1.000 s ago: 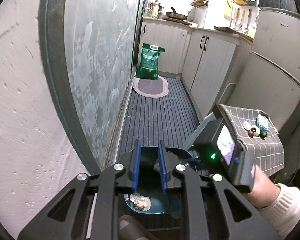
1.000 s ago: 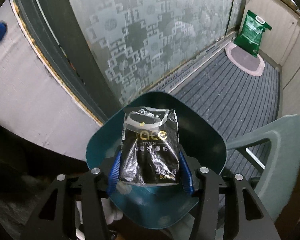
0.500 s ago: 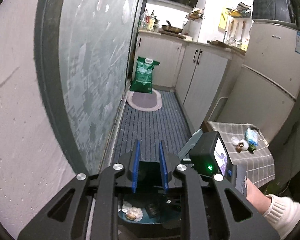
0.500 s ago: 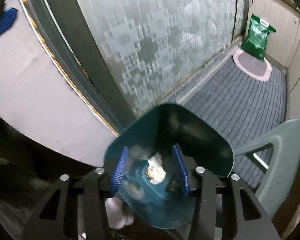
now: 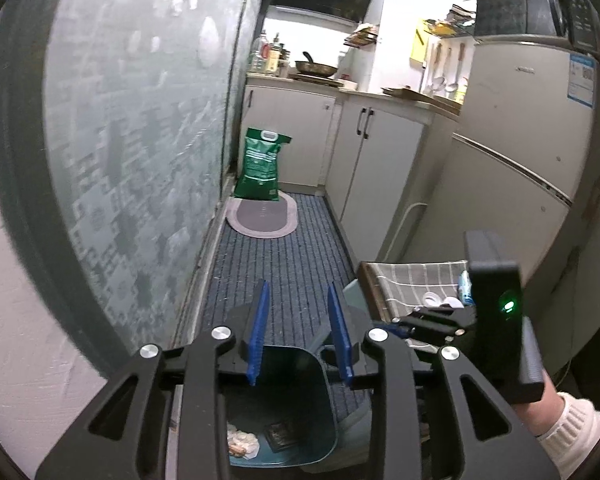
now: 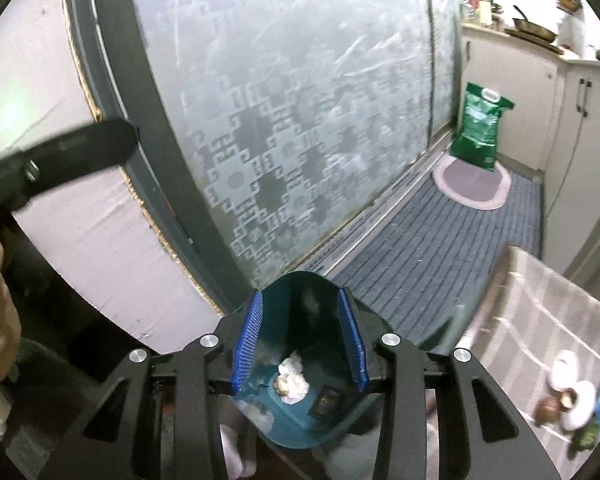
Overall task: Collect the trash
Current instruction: 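Open both grippers over the teal bin to drop ginger and bag, then return both grippers to the table above the remaining items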
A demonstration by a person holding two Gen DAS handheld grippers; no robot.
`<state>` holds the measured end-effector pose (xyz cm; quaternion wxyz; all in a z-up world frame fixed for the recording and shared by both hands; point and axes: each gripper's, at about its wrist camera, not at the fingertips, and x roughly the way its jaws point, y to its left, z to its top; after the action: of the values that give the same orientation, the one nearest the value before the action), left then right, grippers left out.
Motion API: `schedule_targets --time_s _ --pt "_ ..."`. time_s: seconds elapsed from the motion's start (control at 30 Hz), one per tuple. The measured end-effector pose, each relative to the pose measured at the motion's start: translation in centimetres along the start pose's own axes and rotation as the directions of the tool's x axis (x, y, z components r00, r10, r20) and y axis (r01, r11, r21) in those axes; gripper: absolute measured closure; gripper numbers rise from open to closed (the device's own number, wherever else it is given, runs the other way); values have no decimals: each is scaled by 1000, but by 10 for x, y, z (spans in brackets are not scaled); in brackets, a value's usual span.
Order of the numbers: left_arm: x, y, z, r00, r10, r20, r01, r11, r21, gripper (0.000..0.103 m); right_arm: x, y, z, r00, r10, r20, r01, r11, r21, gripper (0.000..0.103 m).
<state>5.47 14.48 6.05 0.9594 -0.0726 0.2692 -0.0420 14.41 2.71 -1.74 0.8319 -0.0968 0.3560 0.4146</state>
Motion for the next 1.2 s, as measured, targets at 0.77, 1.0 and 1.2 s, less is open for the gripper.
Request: schedule_targets --time_s 0.77,1.0,1.2 --pt "62 -83 -4 993 -80 -83 86 993 80 69 -83 -96 -50 981 -188 44 182 977 111 64" --pt "79 -105 -11 990 -87 -113 100 989 113 69 -99 -114 -65 973 -225 41 218 967 132 64" --pt "97 -119 -20 985 -82 -151 103 984 143 69 -106 -127 -76 969 -247 21 241 958 153 64"
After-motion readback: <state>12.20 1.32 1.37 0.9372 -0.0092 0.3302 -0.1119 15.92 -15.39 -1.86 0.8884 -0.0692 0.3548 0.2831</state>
